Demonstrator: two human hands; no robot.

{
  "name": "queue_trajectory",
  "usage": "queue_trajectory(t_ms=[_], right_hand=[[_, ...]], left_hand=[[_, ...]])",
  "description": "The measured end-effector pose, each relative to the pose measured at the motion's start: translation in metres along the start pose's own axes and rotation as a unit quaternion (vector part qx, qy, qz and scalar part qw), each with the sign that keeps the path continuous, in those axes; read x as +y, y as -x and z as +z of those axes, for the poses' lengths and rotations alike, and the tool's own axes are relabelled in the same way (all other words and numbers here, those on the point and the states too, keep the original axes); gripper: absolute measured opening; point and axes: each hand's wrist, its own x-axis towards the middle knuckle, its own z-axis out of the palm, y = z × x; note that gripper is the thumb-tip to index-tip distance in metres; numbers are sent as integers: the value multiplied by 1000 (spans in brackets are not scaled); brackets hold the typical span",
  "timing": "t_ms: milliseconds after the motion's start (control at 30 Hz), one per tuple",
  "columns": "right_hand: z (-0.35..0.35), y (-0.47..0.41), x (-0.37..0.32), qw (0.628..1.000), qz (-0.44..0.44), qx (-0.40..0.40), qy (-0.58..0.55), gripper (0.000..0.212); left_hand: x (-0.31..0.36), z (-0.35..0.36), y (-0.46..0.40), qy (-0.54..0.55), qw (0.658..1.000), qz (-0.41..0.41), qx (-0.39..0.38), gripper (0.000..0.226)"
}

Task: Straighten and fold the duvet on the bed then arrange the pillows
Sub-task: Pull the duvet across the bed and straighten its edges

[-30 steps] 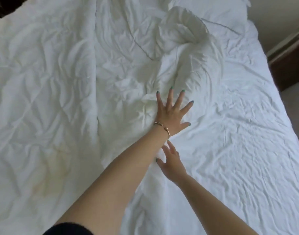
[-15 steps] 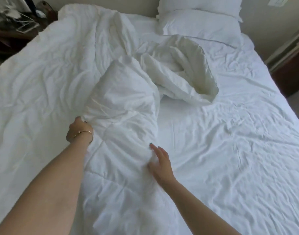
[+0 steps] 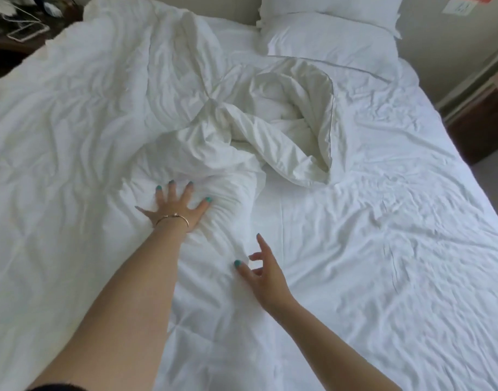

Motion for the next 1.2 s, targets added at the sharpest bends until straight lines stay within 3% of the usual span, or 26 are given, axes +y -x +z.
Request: queue_trajectory(t_ms=[100,200,267,367,533,767,967,1033,1100,1200], right_hand=[[-5,-30,-9,993,92,31,-70,94],[4,-48,-18,961,196,-34,-190,117],[16,-48,-22,948,215,-63,-226,122],[27,-35,-21,966,128,-10,-226,101],[4,24,-18,994,-27,104,-35,78],[-95,123,-24,954,-84,282,64,65],[-215,231,8,895,-55,418,144,71],[-244,247,44,915,-15,367,167,85],[-272,249,93,956,43,234,173,99],[-310,240,174,984,97,99,109,100]], left_hand=[[25,6,41,-11,1000,13,14,79],[19,55,110,-10,997,56,55,79],[-1,91,156,-10,994,68,84,78],[-24,120,191,29,996,60,55,72],[-11,113,220,66,988,76,114,70],[51,80,286,135,977,144,83,62],[132,115,367,81,948,305,40,61],[153,146,384,22,952,303,24,60],[166,177,391,-33,966,258,-8,59],[181,213,400,-81,977,194,-47,59]])
